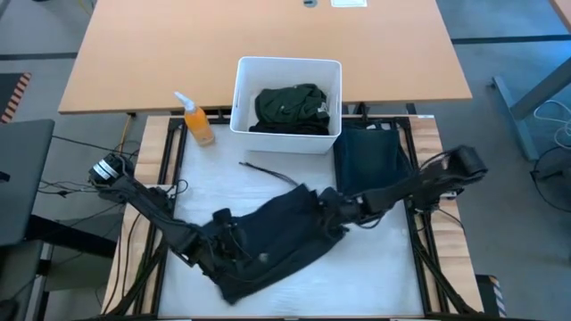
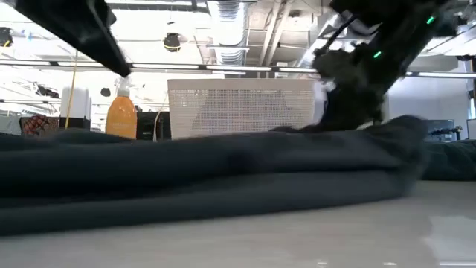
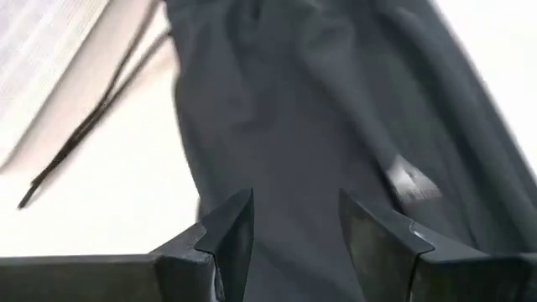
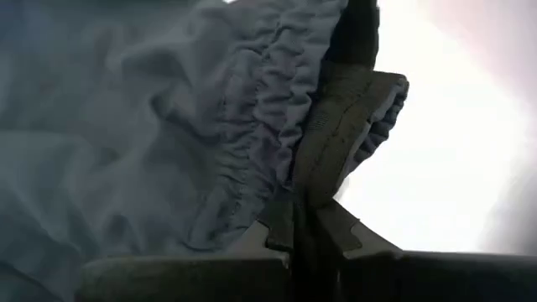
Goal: Fold laundry
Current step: Fold the black shorts
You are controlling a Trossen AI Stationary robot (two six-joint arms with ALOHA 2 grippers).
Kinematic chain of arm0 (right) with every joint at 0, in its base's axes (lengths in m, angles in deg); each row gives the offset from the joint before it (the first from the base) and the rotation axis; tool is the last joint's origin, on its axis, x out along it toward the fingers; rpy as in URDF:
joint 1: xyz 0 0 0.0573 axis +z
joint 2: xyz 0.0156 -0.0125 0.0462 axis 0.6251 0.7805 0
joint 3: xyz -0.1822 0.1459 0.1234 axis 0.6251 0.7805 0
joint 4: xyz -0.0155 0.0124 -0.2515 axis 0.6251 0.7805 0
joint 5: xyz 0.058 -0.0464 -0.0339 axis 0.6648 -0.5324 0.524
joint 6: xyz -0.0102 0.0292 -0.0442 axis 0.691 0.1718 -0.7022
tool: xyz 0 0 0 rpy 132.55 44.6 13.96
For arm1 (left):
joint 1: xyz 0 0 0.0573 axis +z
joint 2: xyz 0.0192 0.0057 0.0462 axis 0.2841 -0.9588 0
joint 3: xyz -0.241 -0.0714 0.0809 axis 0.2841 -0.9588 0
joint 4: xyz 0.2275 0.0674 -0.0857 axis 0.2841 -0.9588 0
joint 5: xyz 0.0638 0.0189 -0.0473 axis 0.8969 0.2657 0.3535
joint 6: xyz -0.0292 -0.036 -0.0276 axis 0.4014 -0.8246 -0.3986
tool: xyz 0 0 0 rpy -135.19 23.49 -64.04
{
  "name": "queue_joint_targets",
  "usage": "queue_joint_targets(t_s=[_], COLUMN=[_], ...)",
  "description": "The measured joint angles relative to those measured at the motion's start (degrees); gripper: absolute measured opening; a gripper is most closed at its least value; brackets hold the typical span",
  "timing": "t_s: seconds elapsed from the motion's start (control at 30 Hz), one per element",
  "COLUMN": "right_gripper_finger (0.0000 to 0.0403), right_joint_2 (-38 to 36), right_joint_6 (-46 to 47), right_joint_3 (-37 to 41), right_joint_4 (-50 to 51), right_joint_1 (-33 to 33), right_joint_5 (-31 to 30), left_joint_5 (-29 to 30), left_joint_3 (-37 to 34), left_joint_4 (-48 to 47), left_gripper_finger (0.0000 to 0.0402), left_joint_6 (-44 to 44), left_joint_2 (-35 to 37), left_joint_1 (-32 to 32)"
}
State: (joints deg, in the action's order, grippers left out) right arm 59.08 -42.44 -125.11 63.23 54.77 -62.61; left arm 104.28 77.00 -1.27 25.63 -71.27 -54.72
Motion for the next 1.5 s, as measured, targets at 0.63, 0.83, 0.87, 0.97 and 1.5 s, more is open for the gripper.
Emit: queue_joint_targets(t_s=[0.63,0.83,0.87,0.97,1.5], right_gripper_finger=[0.0032,0.0032,0.0032,0.0032,0.0032], right_joint_2=[-19.7,-15.0,-14.0,-10.8,6.9], right_joint_6=[-10.1,-11.2,-11.7,-12.2,-12.6], right_joint_3=[-9.6,-23.1,-25.9,-33.6,-40.9], right_joint_4=[9.6,21.5,24.9,33.4,34.1], right_joint_1=[1.5,-0.9,-1.4,-3.0,-3.8], right_joint_5=[2.3,7.3,7.3,7.4,8.5], left_joint_5=[-15.8,-20.3,-21.9,-21.8,-24.2], left_joint_3=[-21.6,-20.4,-19.5,-15.6,-6.2], left_joint_4=[63.6,70.1,71.6,74.1,39.4], left_gripper_finger=[0.0149,0.0132,0.0129,0.012,0.0069], left_joint_6=[20.7,21.6,21.6,22.5,31.9], left_joint_2=[0.0,-6.5,-8.7,-15.2,-5.5], left_joint_1=[18.3,20.5,20.6,21.3,23.5])
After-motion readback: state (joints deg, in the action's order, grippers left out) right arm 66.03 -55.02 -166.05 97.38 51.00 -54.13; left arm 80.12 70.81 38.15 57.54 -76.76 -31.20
